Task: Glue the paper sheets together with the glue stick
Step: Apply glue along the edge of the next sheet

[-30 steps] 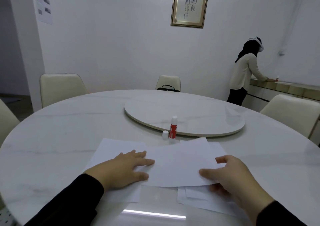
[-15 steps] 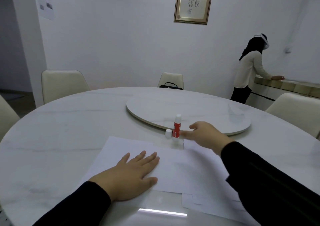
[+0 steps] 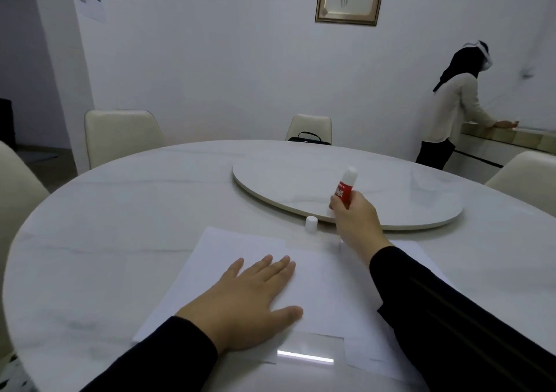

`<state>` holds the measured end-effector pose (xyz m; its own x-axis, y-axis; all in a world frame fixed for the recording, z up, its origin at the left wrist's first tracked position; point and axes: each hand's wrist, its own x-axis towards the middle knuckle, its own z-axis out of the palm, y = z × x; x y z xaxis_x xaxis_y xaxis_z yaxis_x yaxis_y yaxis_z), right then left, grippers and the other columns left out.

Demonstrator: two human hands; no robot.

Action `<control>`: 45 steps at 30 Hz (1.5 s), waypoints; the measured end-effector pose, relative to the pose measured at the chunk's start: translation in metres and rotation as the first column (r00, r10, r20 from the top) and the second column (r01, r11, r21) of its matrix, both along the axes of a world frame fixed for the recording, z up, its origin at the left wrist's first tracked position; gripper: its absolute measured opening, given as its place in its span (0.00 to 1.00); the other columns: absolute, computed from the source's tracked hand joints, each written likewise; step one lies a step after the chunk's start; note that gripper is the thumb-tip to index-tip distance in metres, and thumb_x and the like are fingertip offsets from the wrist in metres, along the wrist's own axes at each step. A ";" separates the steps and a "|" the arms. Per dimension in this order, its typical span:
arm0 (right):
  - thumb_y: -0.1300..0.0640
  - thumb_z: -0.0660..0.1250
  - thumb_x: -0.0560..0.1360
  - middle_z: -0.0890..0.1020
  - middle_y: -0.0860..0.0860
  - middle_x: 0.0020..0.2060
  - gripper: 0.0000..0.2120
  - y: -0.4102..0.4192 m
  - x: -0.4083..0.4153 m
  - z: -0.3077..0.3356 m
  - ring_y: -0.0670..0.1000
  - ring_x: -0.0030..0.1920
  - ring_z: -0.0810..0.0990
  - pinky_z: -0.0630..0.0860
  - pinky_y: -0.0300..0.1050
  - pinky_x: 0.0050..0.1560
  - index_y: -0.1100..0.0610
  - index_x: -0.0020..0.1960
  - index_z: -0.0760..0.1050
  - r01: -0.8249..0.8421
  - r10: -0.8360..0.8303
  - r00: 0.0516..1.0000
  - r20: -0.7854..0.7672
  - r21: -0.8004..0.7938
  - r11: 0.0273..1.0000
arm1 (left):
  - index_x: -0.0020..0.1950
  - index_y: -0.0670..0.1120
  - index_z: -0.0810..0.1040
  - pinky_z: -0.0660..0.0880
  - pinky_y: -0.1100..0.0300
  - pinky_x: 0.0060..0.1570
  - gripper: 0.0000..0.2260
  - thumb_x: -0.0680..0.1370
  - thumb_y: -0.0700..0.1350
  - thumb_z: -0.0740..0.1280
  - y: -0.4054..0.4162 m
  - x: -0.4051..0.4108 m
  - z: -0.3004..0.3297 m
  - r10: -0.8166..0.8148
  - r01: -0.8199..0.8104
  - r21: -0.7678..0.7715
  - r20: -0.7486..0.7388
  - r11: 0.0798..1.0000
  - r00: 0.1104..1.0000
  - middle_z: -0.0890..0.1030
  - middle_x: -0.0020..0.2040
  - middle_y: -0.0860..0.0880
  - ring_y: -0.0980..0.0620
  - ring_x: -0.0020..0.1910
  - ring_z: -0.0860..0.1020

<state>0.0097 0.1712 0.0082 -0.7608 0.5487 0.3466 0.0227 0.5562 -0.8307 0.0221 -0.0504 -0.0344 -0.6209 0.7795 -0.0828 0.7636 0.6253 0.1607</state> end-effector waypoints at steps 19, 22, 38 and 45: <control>0.48 0.62 0.78 0.82 0.47 0.40 0.04 -0.054 0.029 -0.031 0.47 0.33 0.75 0.70 0.42 0.38 0.47 0.46 0.73 -0.214 0.162 0.973 -0.162 -0.388 0.897 | 0.77 0.55 0.47 0.39 0.54 0.74 0.29 0.79 0.62 0.50 0.003 0.000 0.001 0.094 -0.094 0.089 0.009 0.992 0.996 0.46 0.78 0.59 0.60 0.76 0.43; 0.51 0.61 0.78 0.83 0.49 0.40 0.04 -0.058 0.029 -0.031 0.47 0.34 0.76 0.70 0.40 0.38 0.47 0.45 0.72 -0.227 0.197 0.971 -0.132 -0.269 0.936 | 0.77 0.55 0.47 0.39 0.53 0.74 0.30 0.78 0.63 0.50 0.002 -0.001 0.001 0.105 -0.105 0.088 0.008 0.991 0.994 0.46 0.78 0.59 0.60 0.76 0.43; 0.56 0.60 0.77 0.81 0.47 0.43 0.09 -0.061 0.030 -0.032 0.48 0.43 0.76 0.72 0.42 0.45 0.42 0.46 0.73 -0.280 0.252 0.954 -0.162 -0.190 0.941 | 0.77 0.55 0.49 0.41 0.52 0.74 0.32 0.77 0.65 0.52 0.003 -0.004 0.004 0.120 -0.121 0.068 0.026 0.990 0.992 0.48 0.78 0.59 0.58 0.76 0.44; 0.57 0.60 0.78 0.78 0.42 0.40 0.09 -0.060 0.028 -0.035 0.42 0.37 0.73 0.66 0.37 0.39 0.45 0.43 0.72 -0.302 0.293 0.952 -0.086 -0.139 0.943 | 0.77 0.55 0.50 0.41 0.52 0.74 0.32 0.76 0.65 0.53 0.004 -0.006 0.004 0.114 -0.118 0.077 0.052 0.990 0.992 0.49 0.78 0.58 0.57 0.76 0.45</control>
